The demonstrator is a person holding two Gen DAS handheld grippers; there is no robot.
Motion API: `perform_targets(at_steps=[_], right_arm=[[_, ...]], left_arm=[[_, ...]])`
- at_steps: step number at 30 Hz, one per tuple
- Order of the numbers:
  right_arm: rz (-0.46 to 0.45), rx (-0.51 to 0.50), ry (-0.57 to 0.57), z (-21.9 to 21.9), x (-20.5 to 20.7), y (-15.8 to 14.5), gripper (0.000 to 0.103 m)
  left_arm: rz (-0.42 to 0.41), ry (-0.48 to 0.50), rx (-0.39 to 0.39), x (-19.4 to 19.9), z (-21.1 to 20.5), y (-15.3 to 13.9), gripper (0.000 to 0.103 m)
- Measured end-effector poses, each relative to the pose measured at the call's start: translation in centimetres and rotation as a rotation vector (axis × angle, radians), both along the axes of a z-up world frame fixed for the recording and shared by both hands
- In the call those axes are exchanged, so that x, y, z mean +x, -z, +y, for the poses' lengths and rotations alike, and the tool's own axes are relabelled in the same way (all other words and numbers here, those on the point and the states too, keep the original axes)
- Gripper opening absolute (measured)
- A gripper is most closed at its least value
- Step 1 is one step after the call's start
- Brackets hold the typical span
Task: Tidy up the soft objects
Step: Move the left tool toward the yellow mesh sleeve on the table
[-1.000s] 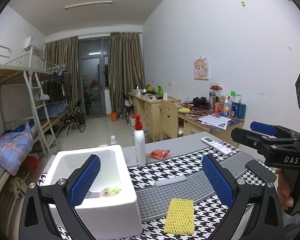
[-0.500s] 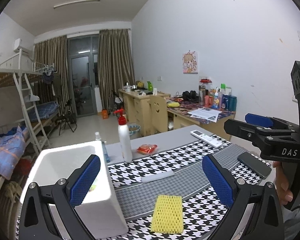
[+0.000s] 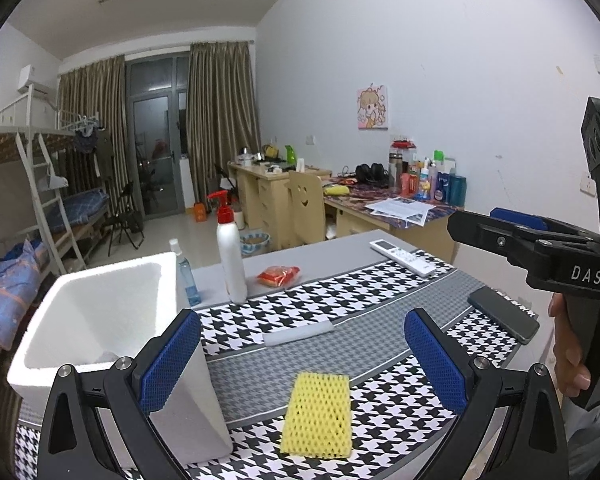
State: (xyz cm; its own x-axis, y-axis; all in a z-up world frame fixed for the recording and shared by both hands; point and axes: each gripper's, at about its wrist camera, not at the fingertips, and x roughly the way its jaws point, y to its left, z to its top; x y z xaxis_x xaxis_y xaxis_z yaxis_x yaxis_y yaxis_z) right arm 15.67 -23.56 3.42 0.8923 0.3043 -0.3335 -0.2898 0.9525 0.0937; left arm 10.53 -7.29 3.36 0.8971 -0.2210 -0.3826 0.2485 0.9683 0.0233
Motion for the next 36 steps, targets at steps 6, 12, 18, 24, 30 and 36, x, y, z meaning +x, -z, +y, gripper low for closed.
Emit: perform_targets(at_steps=[6,12,18,24,30,36], right_arm=[[0.016,-0.014,-0.021,-0.3,0.8,0.4,0.097],[0.045,-0.029,-0.051,-0.6,2.3,0.9,0.098],[0.080,-0.055,-0.077,-0.5,3.5,1.6,0.097],[0.108,-0.069,-0.103,-0.3,4.6,2.5,0.097],[0.120,-0.080,-0.104,-0.8,5.6,3.3,0.097],[0.135,-0.089,-0.123,-1.2,6.2,3.8,0.097]], left_arm=[[0.021,-0.009,0.000,0.3,-0.7,1.0,0.102],[0.051,-0.014,-0.010,0.5,-1.6,2.1,0.102],[0.086,-0.039,-0.013,1.2,-2.0,3.1,0.102],[0.117,-0.050,-0.001,1.9,-2.5,4.3,0.102],[0.156,-0.058,0.011,2.6,-2.7,6.0,0.102],[0.187,-0.066,0.008,3.3,-2.5,7.4,0.102]])
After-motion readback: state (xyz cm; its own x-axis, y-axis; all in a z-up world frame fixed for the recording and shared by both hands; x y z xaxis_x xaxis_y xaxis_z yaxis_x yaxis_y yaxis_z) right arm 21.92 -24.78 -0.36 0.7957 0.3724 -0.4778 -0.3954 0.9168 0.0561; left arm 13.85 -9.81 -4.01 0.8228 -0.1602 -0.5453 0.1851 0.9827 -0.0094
